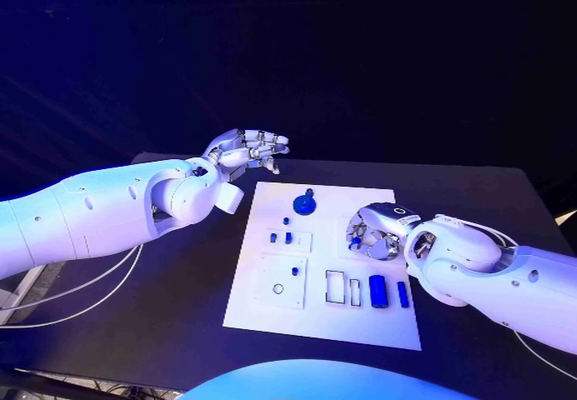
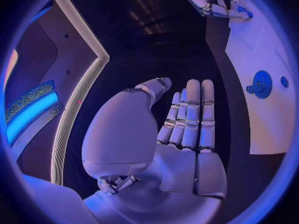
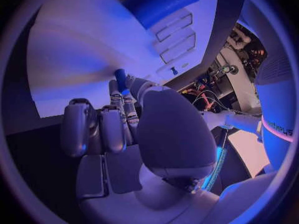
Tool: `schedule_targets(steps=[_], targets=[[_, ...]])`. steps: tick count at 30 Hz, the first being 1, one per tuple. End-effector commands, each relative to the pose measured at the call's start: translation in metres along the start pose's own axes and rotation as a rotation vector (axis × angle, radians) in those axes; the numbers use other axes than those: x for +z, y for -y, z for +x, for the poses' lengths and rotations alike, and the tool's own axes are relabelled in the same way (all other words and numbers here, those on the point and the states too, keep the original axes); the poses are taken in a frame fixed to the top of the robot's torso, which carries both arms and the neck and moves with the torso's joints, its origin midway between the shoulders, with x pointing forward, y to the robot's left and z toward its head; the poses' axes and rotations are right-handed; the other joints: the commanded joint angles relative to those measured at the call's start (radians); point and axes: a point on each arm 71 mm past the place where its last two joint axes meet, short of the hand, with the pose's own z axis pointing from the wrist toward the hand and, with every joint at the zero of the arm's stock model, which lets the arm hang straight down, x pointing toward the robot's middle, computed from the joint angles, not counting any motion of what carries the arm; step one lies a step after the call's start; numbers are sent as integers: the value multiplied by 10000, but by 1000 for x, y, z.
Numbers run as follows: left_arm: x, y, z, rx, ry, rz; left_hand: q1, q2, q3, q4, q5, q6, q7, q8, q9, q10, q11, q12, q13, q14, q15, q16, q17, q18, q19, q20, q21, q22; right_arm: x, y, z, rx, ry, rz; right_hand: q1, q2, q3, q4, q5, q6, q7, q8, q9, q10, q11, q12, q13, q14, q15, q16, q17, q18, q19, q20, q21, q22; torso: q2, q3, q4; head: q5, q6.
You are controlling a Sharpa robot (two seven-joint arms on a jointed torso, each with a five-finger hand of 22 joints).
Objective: Assemble the parts on the task board
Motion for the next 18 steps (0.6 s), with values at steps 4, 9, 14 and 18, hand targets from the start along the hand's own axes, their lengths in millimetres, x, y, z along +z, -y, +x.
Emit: schedule_targets(steps=[4, 9, 14, 18], targets=[[1, 1, 2, -21, -179, 75, 58, 54, -3, 45, -6, -58, 441, 45, 4, -53, -6, 67, 9, -70, -6, 66, -11, 141, 53, 15, -56, -13, -5, -7, -4, 11, 530, -294, 12, 213, 1023, -983, -5, 116, 5, 100, 69, 612, -492, 44, 352, 328, -57, 58, -2, -144, 185, -51, 158, 1924, -6, -3, 5, 11, -16], [1, 1, 2, -15, -171, 75, 49, 58, -5, 57, -8, -68, 446, 52, 2, -62, -3, 76, 8, -72, -3, 69, -13, 140, 56, 16, -62, -18, -11, -11, -13, 49, 751, -420, -87, 186, 1119, -1085, -6, 144, 0, 143, 109, 669, -502, 34, 394, 332, -66, 65, -3, -167, 221, -56, 312, 1956, -11, -14, 3, 16, -19], [2, 0, 4, -23, -196, 80, 37, 57, -12, 74, -9, -93, 461, 56, -4, -79, 6, 86, 5, -74, 1, 74, -15, 139, 61, 18, -71, -24, -15, -18, -25, 83, 1009, -614, -129, 172, 1161, -1129, -6, 154, -2, 159, 125, 689, -505, 25, 411, 335, -69, 74, 8, -177, 236, -58, 380, 1969, -20, -19, 2, 29, -14], [3, 0, 4, -29, -211, 78, 33, 57, -14, 80, -9, -106, 467, 58, -6, -89, 11, 91, 3, -75, 4, 76, -16, 138, 64, 19, -76, -28, -18, -34, -34, 280, 1241, -1089, -166, 158, 1219, -1191, -1, 152, -3, 169, 140, 697, -505, 5, 428, 331, -71, 61, -20, -187, 250, -60, 445, 1983, -10, -13, -6, 32, 8]])
